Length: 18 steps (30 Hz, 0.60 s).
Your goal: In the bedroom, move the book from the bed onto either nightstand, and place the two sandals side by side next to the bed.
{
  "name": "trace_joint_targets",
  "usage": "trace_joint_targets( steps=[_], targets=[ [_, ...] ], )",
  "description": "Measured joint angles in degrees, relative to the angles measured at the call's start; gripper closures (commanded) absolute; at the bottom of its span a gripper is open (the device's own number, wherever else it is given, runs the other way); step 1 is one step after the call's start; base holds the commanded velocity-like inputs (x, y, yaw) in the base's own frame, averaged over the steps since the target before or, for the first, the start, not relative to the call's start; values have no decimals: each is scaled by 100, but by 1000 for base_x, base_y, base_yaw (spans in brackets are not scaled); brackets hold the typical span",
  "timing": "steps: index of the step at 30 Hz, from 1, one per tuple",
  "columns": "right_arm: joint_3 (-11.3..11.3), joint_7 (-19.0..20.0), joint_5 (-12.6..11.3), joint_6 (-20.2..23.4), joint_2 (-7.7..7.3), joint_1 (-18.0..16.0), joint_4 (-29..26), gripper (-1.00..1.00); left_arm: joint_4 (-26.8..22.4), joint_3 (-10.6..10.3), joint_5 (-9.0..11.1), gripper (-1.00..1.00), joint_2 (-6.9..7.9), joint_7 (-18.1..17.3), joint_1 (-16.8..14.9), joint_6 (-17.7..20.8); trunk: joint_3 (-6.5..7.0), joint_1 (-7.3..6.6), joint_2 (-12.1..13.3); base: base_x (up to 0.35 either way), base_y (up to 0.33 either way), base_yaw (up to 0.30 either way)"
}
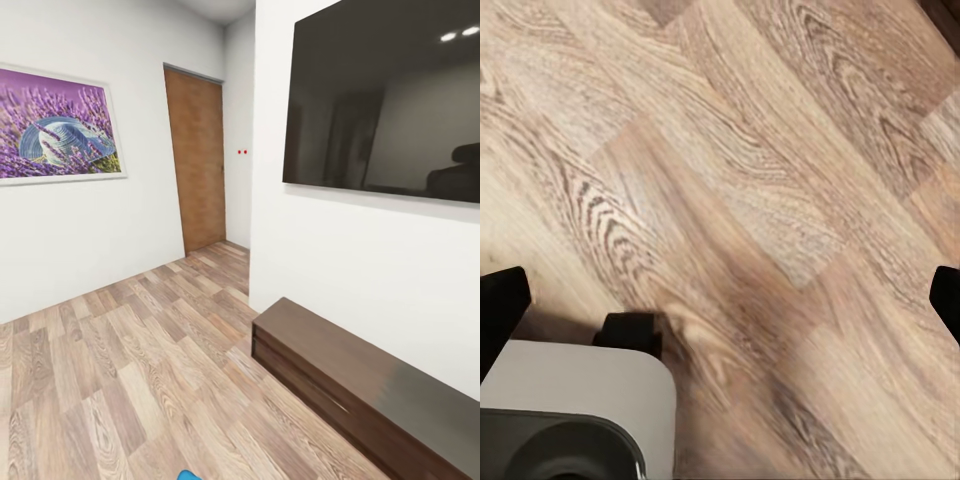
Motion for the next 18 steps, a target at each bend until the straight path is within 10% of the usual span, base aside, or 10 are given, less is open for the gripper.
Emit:
trace_joint_targets(
  steps=[18],
  targets=[
    [-11,-27,-8,4,0,0,0,-100,0,0,-1,-100,6,0,0,9,0,0,0,36,327,0]
  ],
)
